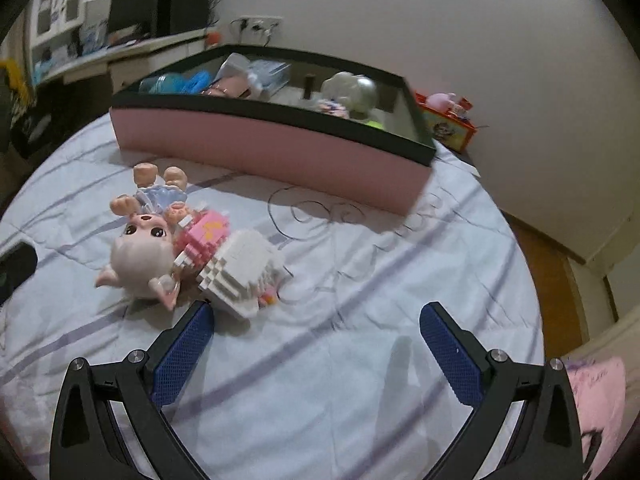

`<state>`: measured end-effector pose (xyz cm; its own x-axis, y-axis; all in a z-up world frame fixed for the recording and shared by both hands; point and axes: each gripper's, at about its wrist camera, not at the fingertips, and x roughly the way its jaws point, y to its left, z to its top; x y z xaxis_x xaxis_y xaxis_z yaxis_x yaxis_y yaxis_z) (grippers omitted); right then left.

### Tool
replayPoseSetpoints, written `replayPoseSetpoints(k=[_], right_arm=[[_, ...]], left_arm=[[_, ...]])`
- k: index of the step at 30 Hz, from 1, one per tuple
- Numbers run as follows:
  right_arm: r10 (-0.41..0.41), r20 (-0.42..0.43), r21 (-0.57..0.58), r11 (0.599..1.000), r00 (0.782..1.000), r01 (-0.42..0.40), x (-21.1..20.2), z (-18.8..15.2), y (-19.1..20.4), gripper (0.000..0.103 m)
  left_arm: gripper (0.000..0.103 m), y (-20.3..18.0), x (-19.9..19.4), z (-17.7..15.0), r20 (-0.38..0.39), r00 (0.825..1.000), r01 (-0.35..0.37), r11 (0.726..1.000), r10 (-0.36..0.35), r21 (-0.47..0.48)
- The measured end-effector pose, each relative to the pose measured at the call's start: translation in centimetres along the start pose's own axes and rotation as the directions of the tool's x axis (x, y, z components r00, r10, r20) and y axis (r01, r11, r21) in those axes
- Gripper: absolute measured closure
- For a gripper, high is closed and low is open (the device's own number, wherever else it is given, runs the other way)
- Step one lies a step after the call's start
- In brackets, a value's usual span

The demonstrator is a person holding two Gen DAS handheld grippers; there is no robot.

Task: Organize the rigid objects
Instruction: 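Grasp the pink-and-white block figure with the right gripper while the left gripper grasps the doll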

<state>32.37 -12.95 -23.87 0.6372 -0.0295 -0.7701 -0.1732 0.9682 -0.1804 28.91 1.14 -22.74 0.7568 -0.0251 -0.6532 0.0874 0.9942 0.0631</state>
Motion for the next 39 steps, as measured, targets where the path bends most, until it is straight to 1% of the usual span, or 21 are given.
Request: replayPoseSetpoints(k=[1, 4, 6, 9, 11, 12, 15, 18, 22, 24, 27, 29, 32, 34, 36, 38, 39], right_arm=[[0.021, 0.005, -0.019, 1.000, 1.000, -0.021, 0.3, 0.4, 0.2, 0.000], [0.045, 0.015, -0.087, 0.995, 0.999, -0.044, 1.0, 1.5, 0.8, 0.000], [0.079, 0.019, -0.117, 0.990, 0.997, -0.077, 1.4, 2.1, 1.0, 0.002], [0.160, 0.015, -0.129, 0.979, 0.987, -0.157, 1.9, 2.5, 1.0, 0.023], [0.217, 0.014, -0.135, 0.968, 0.976, -0.213, 1.8, 2.5, 1.2, 0.052], [0.240, 0.015, -0.138, 0.962, 0.971, -0.235, 1.7, 2.4, 1.4, 0.052], [0.233, 0.025, -0.131, 0.965, 0.972, -0.228, 1.3, 2.0, 1.3, 0.052], [0.209, 0.033, -0.066, 0.976, 0.977, -0.206, 0.8, 1.3, 0.0, 0.052], [0.146, 0.036, 0.057, 0.987, 0.989, -0.148, -0.1, -0.8, -3.4, 0.052], [0.145, 0.038, 0.100, 0.984, 0.989, -0.149, -0.2, -1.5, -4.5, 0.052], [0.134, 0.043, 0.124, 0.983, 0.990, -0.139, -0.3, -2.2, -5.5, 0.052], [0.147, 0.049, 0.135, 0.979, 0.988, -0.153, -0.1, -2.2, -5.7, 0.052], [0.143, 0.048, 0.127, 0.981, 0.989, -0.148, 0.2, -1.9, -5.5, 0.052], [0.152, 0.047, 0.128, 0.979, 0.987, -0.157, 0.3, -1.9, -5.6, 0.052], [0.163, 0.048, 0.132, 0.977, 0.985, -0.168, 0.3, -1.9, -6.0, 0.052], [0.164, 0.048, 0.130, 0.977, 0.985, -0.169, 0.3, -2.0, -6.0, 0.052], [0.164, 0.048, 0.129, 0.977, 0.985, -0.169, 0.3, -2.0, -6.0, 0.052]], left_arm=[[0.000, -0.2, 0.2, 0.0, -0.006, 1.000, 0.004, 1.000, -0.004, 0.006], [0.000, -0.4, 0.7, -0.1, -0.024, 1.000, 0.005, 1.000, -0.004, 0.024], [0.000, -0.5, 0.9, 0.0, -0.030, 1.000, -0.001, 0.999, 0.002, 0.032], [0.000, -0.7, 1.2, 0.2, -0.037, 0.999, 0.005, 0.999, -0.004, 0.034], [0.000, -0.8, 1.4, 0.3, -0.044, 0.999, 0.013, 0.999, -0.012, 0.032], [0.000, -1.0, 1.6, 0.3, -0.048, 0.999, 0.019, 0.999, -0.018, 0.031], [0.000, -1.9, 2.0, 0.7, -0.057, 0.997, 0.046, 0.998, -0.044, 0.033], [0.000, -3.1, 2.3, 1.1, -0.065, 0.996, 0.068, 0.997, -0.065, 0.045], [0.000, -4.8, 3.6, 2.0, -0.089, 0.993, 0.083, 0.995, -0.078, 0.049], [0.000, -5.8, 4.4, 2.5, -0.104, 0.992, 0.072, 0.996, -0.065, 0.061], [0.000, -6.6, 5.3, 3.1, -0.125, 0.989, 0.083, 0.995, -0.076, 0.051], [0.000, -7.3, 6.2, 3.5, -0.142, 0.989, 0.060, 0.997, -0.053, 0.047], [0.000, -7.5, 7.4, 4.0, -0.167, 0.986, 0.016, 0.999, -0.010, 0.034], [0.000, -7.3, 7.9, 4.3, -0.167, 0.986, 0.012, 1.000, -0.008, 0.020], [0.000, -7.0, 8.7, 4.6, -0.186, 0.982, -0.004, 1.000, 0.003, -0.007], [0.005, -6.3, 9.3, 4.7, -0.191, 0.981, 0.011, 0.998, -0.021, -0.055], [0.012, -6.1, 9.4, 4.7, -0.193, 0.980, 0.031, 0.997, -0.044, -0.071]])
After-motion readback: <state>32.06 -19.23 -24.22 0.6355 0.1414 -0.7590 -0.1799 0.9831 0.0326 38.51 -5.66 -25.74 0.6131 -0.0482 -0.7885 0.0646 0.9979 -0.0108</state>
